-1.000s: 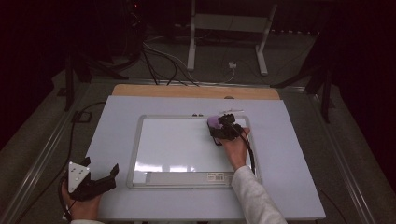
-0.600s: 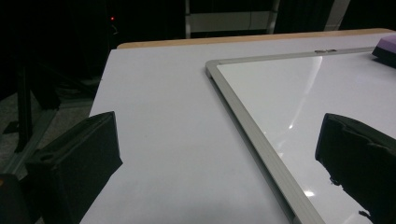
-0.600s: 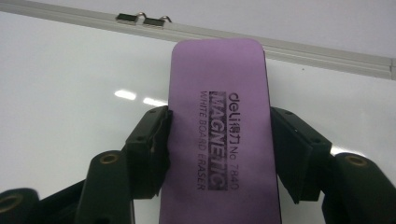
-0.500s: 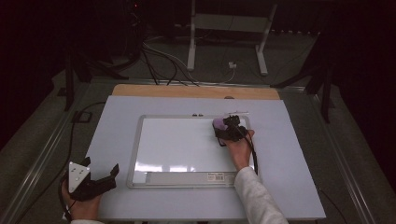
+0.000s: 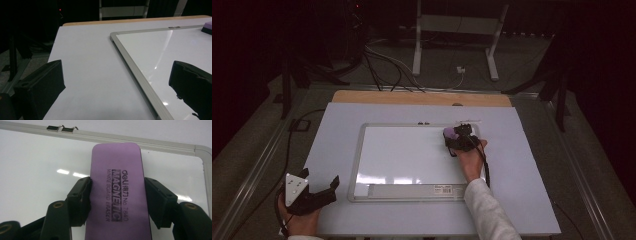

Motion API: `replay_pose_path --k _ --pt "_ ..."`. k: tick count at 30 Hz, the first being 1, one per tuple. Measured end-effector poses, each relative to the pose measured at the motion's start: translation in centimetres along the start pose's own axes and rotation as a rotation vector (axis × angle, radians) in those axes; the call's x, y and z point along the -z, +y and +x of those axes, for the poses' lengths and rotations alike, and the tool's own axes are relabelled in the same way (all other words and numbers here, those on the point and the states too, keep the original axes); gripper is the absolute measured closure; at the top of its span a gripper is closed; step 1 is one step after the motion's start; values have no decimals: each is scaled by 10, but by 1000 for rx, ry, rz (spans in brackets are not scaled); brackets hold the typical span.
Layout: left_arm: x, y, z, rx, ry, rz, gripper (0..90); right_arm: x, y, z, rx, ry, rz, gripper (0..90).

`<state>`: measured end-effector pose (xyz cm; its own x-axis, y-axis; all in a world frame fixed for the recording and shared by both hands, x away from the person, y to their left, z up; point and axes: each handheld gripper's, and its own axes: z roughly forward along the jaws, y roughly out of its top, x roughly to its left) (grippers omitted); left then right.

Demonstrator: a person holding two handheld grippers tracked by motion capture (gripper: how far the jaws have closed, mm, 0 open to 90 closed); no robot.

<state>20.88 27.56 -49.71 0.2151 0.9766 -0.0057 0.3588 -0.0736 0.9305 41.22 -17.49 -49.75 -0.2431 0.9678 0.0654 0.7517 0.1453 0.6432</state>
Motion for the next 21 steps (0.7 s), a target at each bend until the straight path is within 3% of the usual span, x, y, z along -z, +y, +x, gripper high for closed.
replay_pose_path --k 8,11,14,17,21 --pt "0 0 0 1 1 -1 7 -1 0 -3 -8 -2 2 401" --pt "0 0 0 1 1 -2 7 -2 0 -4 -4 10 19 325" --pt "0 0 0 1 0 2 7 4 0 -3 22 -9 -5 265" --pt "0 0 0 -1 1 1 7 16 1 1 51 0 -68 261" --pt "0 0 0 0 1 2 7 25 -3 13 150 -14 -98 302"
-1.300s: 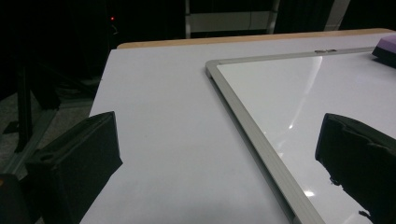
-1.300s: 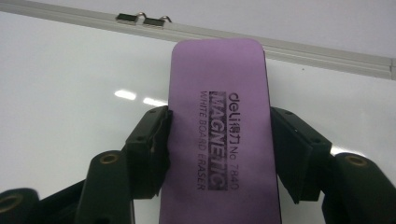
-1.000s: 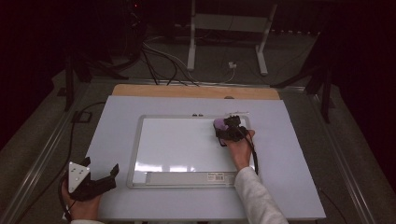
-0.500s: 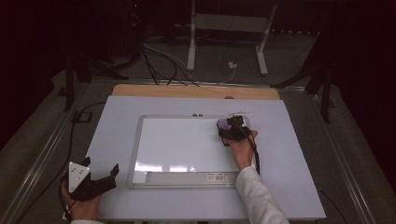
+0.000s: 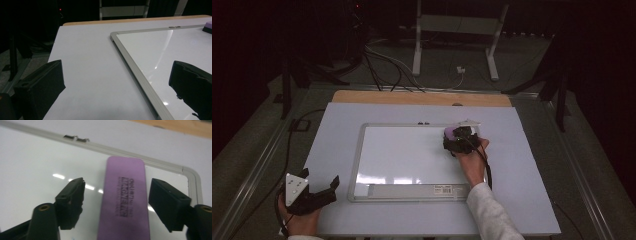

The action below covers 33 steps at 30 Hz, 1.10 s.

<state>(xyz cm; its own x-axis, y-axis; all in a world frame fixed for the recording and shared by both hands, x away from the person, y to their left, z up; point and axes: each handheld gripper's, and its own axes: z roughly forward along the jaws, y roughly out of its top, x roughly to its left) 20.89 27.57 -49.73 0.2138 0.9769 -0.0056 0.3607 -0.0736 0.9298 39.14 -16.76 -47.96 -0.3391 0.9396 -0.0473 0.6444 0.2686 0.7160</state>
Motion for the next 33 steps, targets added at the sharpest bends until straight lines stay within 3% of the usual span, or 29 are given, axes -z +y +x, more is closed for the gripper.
replay_pose_path --k 4,7,16,20,23,24,26,29,33 --pt "0 0 0 1 1 -3 7 -2 -5 10 81 -32 25 325" --pt "0 0 0 1 1 -3 7 -7 -7 11 94 -48 49 346" --pt "0 0 0 2 -2 -1 7 -7 -8 8 89 -64 44 351" --pt "0 0 0 1 -2 0 7 -8 -6 -1 30 -82 21 310" --pt "0 0 0 1 -1 0 7 -14 -8 -11 -28 -59 56 325" --pt "0 0 0 2 -1 0 7 -16 -10 -14 -57 -39 66 394" --pt "0 0 0 2 -1 -1 7 -16 -13 -16 -90 -12 65 408" --pt "-1 0 0 -1 -1 2 7 -13 -15 -7 -66 11 70 411" --pt "0 0 0 -1 2 -3 7 -7 -21 18 -8 62 55 412"
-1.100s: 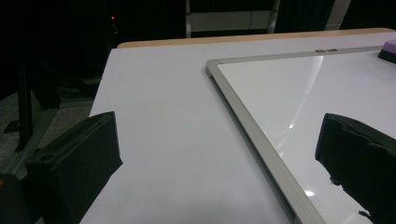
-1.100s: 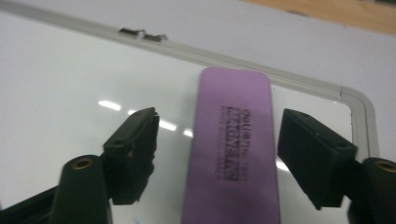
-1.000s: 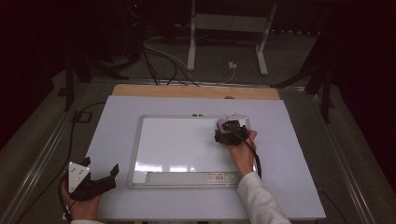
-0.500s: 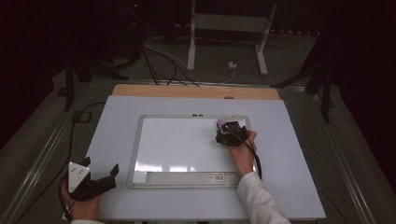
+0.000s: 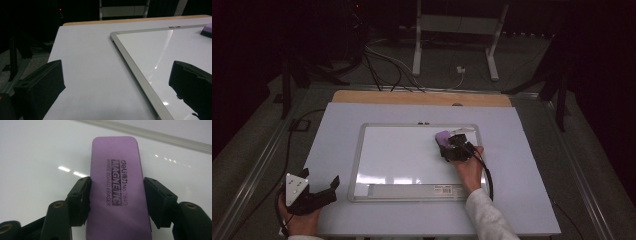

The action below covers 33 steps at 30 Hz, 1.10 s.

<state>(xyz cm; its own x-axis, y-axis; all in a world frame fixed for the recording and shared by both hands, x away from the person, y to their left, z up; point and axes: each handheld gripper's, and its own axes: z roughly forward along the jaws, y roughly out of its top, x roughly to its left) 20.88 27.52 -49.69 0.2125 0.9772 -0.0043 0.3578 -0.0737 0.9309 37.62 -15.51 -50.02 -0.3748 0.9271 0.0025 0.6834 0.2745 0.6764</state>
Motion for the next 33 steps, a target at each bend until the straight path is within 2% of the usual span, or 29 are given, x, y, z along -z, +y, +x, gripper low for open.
replay_pose_path --k 3,5,7,8,10,12,14,16,17,20,22,24,25,27,28,33 --pt "0 0 0 1 1 -1 7 3 -4 13 46 19 -9 413" --pt "0 0 0 2 0 -1 7 2 -3 13 64 17 -9 413" --pt "1 0 1 2 0 -1 7 0 -1 8 75 -45 -17 413" --pt "1 0 1 2 0 -1 7 -1 0 3 68 -68 -17 412" --pt "1 0 1 3 0 -1 7 -3 2 -7 20 -75 -8 412" --pt "0 0 1 4 0 -1 7 -4 3 -15 -3 -83 -2 411" --pt "0 0 1 2 -1 -1 7 -4 3 -16 -12 -83 -1 411" --pt "0 0 0 1 -1 -2 7 -3 3 -15 3 -88 -1 408" --pt "0 0 1 1 -1 -2 7 -3 4 -14 7 -75 0 404" --pt "0 0 1 2 0 4 7 5 4 -12 26 -85 -60 352" --pt "-1 0 1 1 0 5 7 12 6 -9 53 -76 -102 370" --pt "0 0 0 -1 -1 3 7 11 7 -4 104 -89 -84 385" --pt "0 0 0 -1 0 3 7 10 6 -4 113 -88 -73 389" --pt "0 0 0 1 1 -1 7 4 4 -5 111 -86 -40 386" --pt "0 0 1 2 0 0 7 3 4 -5 112 -104 -46 389" --pt "0 0 0 2 -2 0 7 2 7 -16 69 -115 -23 390"
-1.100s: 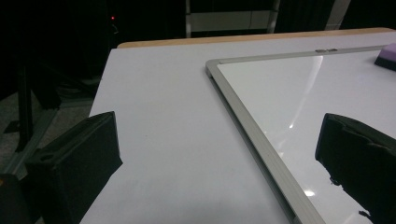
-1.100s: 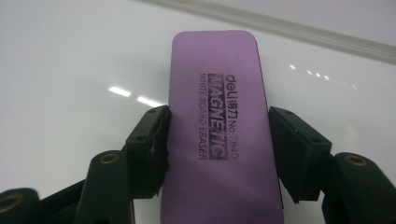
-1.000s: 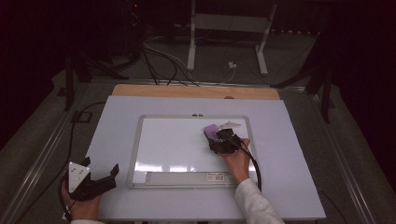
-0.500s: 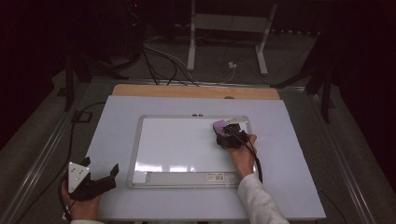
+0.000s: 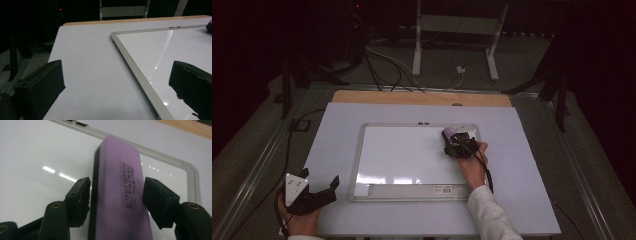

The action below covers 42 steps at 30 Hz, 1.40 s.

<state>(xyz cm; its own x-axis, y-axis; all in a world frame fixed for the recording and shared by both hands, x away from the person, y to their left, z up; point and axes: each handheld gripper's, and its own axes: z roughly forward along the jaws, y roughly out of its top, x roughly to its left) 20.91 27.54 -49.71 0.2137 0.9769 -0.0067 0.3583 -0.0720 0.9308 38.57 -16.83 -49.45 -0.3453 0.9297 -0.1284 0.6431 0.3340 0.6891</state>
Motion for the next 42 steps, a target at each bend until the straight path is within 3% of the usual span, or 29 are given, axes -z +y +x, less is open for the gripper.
replay_pose_path --k 3,6,8,11,16,23,29,36,42 --pt "0 0 0 2 1 0 7 -3 -1 -7 -34 4 21 433" --pt "0 0 0 2 1 0 7 -3 -2 -10 -52 -13 17 589" --pt "0 0 0 -1 1 3 7 -1 -1 -12 -66 -7 -1 618" --pt "0 0 0 0 1 2 7 2 2 -15 -77 -6 -21 626" --pt "0 0 0 1 1 0 7 4 6 -26 -158 -13 -39 628" --pt "0 0 0 -1 2 4 7 0 4 -37 -243 -37 -17 627" --pt "-1 0 0 -1 2 5 7 -5 1 -35 -321 -74 13 628" --pt "-1 0 0 -1 0 5 7 -11 1 -31 -331 -124 16 625" --pt "0 0 1 2 1 4 7 -15 1 -33 -333 -115 19 613"
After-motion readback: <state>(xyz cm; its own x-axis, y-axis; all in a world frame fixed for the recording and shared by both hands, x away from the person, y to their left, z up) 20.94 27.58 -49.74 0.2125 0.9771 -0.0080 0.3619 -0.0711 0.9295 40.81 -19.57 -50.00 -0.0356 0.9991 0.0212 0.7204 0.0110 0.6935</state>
